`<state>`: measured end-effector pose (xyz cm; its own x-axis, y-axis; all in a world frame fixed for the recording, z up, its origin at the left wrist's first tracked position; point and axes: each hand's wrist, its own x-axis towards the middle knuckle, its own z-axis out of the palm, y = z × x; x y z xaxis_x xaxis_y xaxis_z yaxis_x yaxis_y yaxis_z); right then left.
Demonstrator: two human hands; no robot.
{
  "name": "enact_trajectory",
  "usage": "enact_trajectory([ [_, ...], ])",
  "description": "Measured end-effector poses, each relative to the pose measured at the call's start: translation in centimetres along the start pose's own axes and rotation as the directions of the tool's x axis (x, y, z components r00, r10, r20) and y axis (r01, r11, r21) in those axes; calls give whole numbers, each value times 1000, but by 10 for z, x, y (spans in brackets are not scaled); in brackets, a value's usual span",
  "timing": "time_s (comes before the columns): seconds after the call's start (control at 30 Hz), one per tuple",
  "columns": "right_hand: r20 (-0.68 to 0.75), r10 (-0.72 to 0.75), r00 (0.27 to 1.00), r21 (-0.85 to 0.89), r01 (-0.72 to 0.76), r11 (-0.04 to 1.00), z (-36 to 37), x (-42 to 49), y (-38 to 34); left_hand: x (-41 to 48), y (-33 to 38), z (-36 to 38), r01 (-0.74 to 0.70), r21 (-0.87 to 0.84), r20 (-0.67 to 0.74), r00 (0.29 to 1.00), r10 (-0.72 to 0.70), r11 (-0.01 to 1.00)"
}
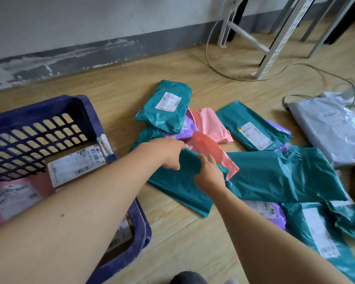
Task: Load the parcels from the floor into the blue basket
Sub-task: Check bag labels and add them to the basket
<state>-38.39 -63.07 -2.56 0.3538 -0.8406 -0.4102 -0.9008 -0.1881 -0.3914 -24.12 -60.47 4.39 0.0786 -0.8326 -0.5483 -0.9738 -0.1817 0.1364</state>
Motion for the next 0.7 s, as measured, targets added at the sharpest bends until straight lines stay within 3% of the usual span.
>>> enact_trajectory([
  [0.13,89,6,996,-66,0,998,3,11,4,5,-2,7,-7,-21,8,1000,8,1000],
  [0.27,38,60,997,34,-61,998,11,11,6,5,-10,15,24,-47,-2,1000,-24,999],
  [0.37,24,111,994,12,-111,994,15,9,10,4,-13,19,51,-68,-13,999,-52,996],
  [0.47,112,148,983,-11,-147,989,7,5,11,3,-13,19,79,-99,-25,996,-81,992],
  [0.57,208,85,974,-3,-86,996,-9,0,6,-1,-12,19,105,-135,-69,991,-115,985],
  [0.7,150,36,988,-13,-35,999,-43,-13,-4,-19,-9,15,104,-221,-184,972,-146,970],
])
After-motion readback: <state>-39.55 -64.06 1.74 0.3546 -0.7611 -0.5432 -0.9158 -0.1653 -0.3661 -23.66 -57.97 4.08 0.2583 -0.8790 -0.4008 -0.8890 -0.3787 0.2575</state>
